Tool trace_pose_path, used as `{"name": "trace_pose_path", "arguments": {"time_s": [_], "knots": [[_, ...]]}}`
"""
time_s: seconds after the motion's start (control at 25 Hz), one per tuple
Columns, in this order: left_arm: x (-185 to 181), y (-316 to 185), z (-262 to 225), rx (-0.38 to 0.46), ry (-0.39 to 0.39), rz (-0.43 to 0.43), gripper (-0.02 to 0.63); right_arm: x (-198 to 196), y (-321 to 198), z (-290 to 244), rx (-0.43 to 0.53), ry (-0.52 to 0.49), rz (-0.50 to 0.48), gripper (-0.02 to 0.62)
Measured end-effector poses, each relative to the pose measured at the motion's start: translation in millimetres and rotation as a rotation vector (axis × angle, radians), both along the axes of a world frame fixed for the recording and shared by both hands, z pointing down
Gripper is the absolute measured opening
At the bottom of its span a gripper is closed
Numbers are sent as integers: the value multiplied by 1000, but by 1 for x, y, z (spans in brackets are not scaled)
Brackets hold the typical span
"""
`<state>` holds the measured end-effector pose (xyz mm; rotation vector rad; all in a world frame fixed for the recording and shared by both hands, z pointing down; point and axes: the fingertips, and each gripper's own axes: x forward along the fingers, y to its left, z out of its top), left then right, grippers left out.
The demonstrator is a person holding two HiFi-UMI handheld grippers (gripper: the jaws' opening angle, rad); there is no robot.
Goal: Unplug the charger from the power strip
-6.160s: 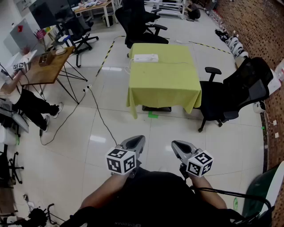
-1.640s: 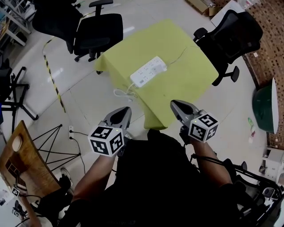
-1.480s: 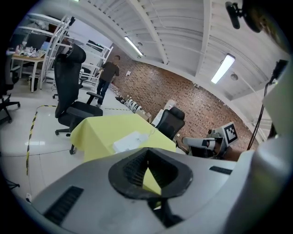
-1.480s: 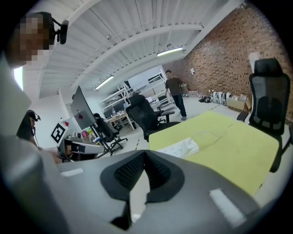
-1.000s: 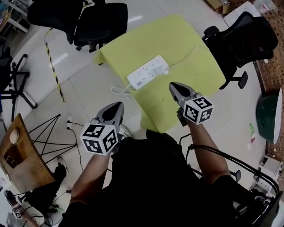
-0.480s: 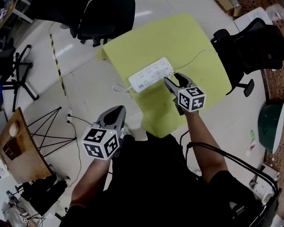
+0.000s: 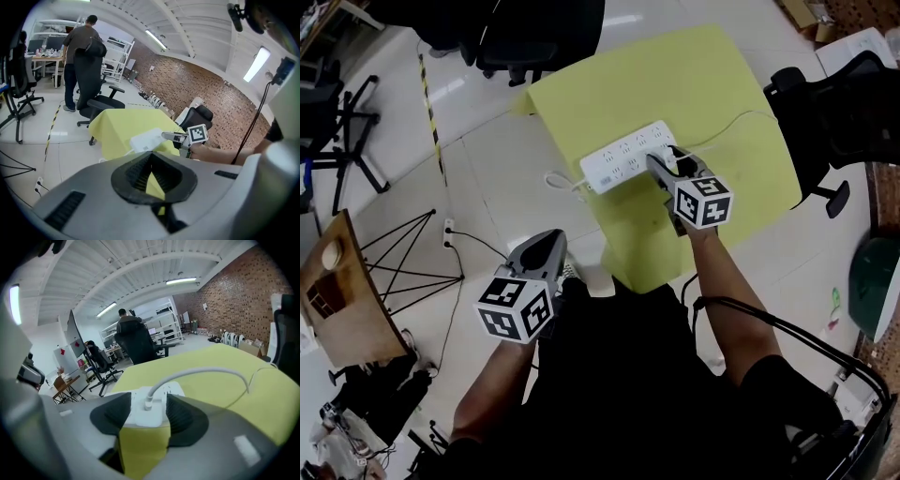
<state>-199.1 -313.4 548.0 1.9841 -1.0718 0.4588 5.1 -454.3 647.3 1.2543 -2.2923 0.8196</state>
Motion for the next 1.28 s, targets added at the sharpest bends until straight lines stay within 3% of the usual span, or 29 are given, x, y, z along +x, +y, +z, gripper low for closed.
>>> {"name": "trace_pose_path", "arguments": {"time_s": [0.4, 1.0, 1.28], "knots": [[-13, 9, 4, -14, -4, -39, 6, -4, -4, 1, 9, 18, 13, 144], [-28, 18, -6, 17, 17, -35, 6, 9, 5, -22, 32, 64, 67, 140], [-32, 24, -17, 58, 45, 3, 6, -3, 52, -21, -46, 6, 80, 140]]}}
